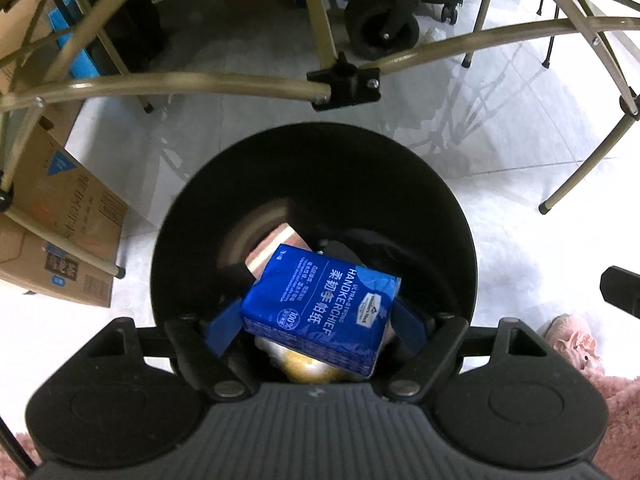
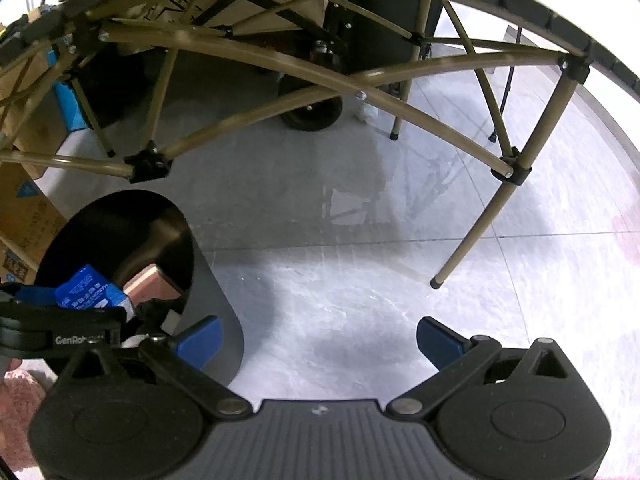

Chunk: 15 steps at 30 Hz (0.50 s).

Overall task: Collect trash
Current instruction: 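Move the left gripper over the bin opening and release the tissue box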

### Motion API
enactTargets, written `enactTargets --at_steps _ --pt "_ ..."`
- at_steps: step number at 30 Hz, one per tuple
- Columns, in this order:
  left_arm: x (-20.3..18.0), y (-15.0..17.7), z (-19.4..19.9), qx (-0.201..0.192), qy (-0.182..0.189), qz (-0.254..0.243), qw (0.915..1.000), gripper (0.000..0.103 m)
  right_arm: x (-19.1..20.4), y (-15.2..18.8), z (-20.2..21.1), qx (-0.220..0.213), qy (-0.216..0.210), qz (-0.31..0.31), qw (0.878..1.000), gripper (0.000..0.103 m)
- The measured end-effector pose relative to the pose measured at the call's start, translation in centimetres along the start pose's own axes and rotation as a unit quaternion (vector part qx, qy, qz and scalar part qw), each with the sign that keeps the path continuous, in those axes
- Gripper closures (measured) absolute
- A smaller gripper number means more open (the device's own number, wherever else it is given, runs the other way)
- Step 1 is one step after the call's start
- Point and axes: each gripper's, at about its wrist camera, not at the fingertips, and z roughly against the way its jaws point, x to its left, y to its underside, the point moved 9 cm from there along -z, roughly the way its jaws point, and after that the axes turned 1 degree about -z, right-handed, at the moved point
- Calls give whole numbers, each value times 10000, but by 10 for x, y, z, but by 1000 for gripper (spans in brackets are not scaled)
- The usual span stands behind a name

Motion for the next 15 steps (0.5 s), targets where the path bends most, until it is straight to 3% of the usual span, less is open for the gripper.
enactTargets --at_steps 11,15 --pt "8 4 -2 130 -80 155 9998 20 5 0 -13 149 88 150 9997 0" --pt "6 3 2 173 5 173 9997 1 7 1 -16 194 100 217 9995 0"
